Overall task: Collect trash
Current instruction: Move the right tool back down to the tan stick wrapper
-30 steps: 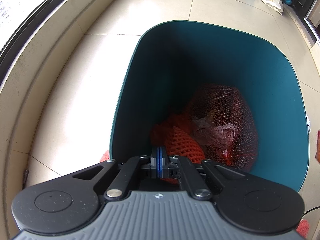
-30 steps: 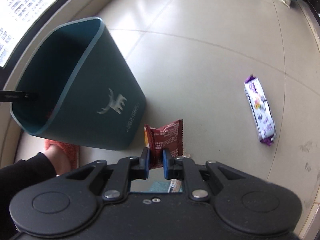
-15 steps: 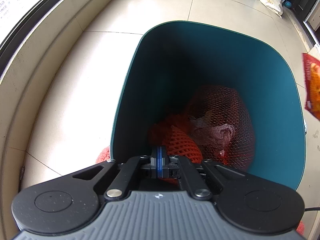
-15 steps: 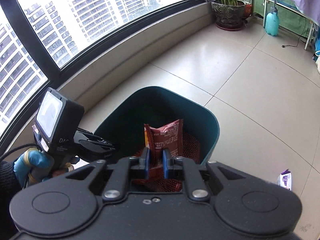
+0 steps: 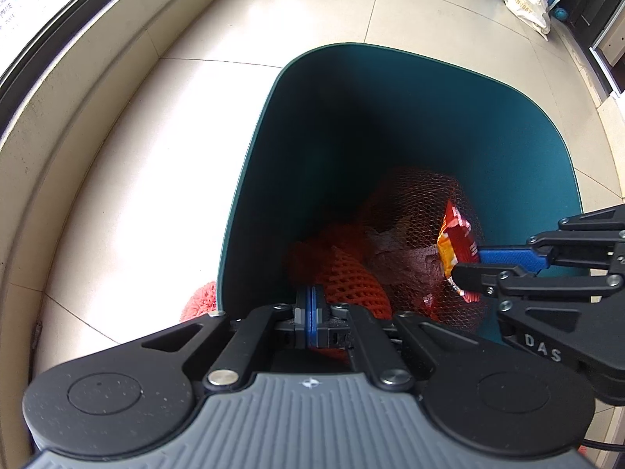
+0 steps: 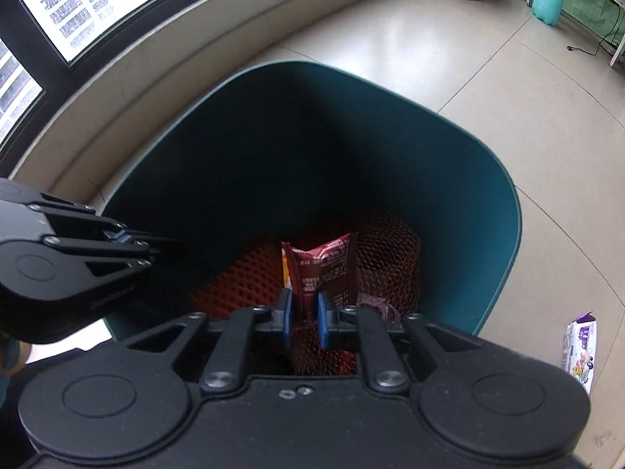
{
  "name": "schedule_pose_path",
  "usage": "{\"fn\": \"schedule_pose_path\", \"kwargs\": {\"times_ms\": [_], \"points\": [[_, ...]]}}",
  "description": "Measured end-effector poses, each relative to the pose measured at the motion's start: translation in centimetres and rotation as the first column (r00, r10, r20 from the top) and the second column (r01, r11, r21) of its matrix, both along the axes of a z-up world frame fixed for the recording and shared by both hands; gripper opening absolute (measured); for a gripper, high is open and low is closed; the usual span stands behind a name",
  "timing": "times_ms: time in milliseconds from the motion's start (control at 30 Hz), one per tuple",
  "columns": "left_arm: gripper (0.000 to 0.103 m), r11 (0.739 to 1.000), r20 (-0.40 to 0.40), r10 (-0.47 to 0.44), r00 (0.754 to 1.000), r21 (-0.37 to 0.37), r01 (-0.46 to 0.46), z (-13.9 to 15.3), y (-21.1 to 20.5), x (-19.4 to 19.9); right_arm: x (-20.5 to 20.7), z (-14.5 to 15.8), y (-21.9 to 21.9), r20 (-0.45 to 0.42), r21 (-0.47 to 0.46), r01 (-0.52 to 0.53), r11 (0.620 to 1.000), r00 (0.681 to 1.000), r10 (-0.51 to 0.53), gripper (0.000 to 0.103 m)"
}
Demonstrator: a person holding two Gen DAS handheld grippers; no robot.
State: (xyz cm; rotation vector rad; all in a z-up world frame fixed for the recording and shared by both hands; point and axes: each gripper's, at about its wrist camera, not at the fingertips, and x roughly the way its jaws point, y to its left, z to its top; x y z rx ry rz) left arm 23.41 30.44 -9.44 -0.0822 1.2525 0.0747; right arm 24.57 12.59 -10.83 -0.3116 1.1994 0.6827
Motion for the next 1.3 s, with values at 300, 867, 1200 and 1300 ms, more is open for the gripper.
{"fn": "schedule_pose_path", "kwargs": {"times_ms": [300,867,1200,1300], "points": [[0.0,1.0,-0.001,-0.002,1.0,-0.003,0.002,0.0,0.1,0.0,0.0,-1.9,0.3,-0.022,-0.049,-0.007,0.999,1.0,0.006,0.018],[0.0,1.0,0.0,-0.008,1.0,0.014,0.008,0.0,-0.5,0.0,-2.2,6.7,-4.9,0.02,0.132,-0.003,0.991,1.0,0.0,0.038],[0.0,1.0,0.0,-0.009,1.0,0.014,0.009,0.0,-0.5,0.0,-4.3,9.6,-13.3,0.089,0.186,0.129,0.974,0.985,-0.147,0.052],[0.0,1.0,0.0,-0.009,1.0,0.014,0.009,0.0,-0.5,0.0,-5.0,6.8,-15.7,0.063,0.147,0.173,0.974,0.981,-0.183,0.06]]}}
